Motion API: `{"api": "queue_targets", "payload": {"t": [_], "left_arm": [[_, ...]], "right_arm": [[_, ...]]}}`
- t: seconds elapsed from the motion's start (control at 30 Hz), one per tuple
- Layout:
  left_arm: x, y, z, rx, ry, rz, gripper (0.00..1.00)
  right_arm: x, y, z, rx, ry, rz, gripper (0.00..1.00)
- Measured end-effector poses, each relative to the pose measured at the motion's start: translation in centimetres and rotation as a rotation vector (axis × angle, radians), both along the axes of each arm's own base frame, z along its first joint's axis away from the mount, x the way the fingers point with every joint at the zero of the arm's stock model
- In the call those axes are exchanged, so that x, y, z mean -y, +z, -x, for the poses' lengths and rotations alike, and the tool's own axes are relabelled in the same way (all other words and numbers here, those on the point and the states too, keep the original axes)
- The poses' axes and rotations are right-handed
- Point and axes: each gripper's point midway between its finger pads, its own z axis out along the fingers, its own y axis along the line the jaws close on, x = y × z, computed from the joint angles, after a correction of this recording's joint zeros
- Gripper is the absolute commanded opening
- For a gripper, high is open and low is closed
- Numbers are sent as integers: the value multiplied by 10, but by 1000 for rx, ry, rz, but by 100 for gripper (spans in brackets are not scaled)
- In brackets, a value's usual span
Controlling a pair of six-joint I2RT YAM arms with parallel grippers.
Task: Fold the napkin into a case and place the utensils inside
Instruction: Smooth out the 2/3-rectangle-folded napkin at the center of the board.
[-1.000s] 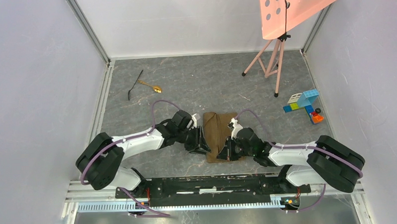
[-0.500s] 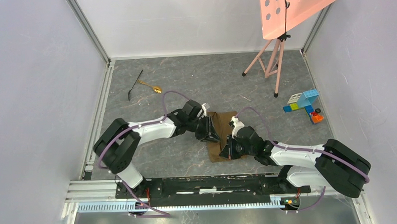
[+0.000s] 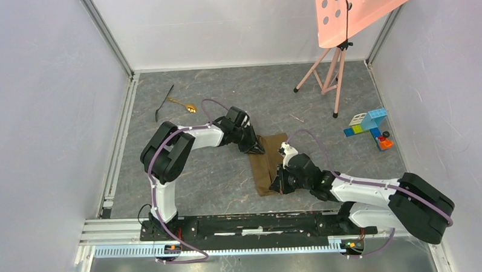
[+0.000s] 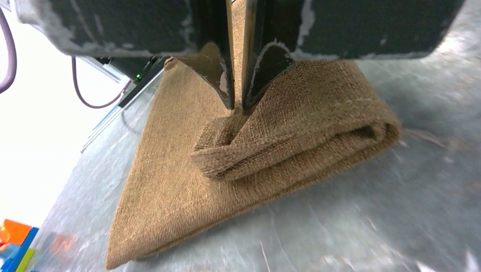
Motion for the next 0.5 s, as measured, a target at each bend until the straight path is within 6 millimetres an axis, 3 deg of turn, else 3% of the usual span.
{"api": "queue_targets", "payload": {"t": [0.13,0.5], "left_arm": [[-5,-2,-15,1,16,9,14],[-4,-3,-22,-10,-28,34,13]], "right_arm": [[2,3,0,15,10,7,0],[13,-2,-8,54,-21,65,0]]}}
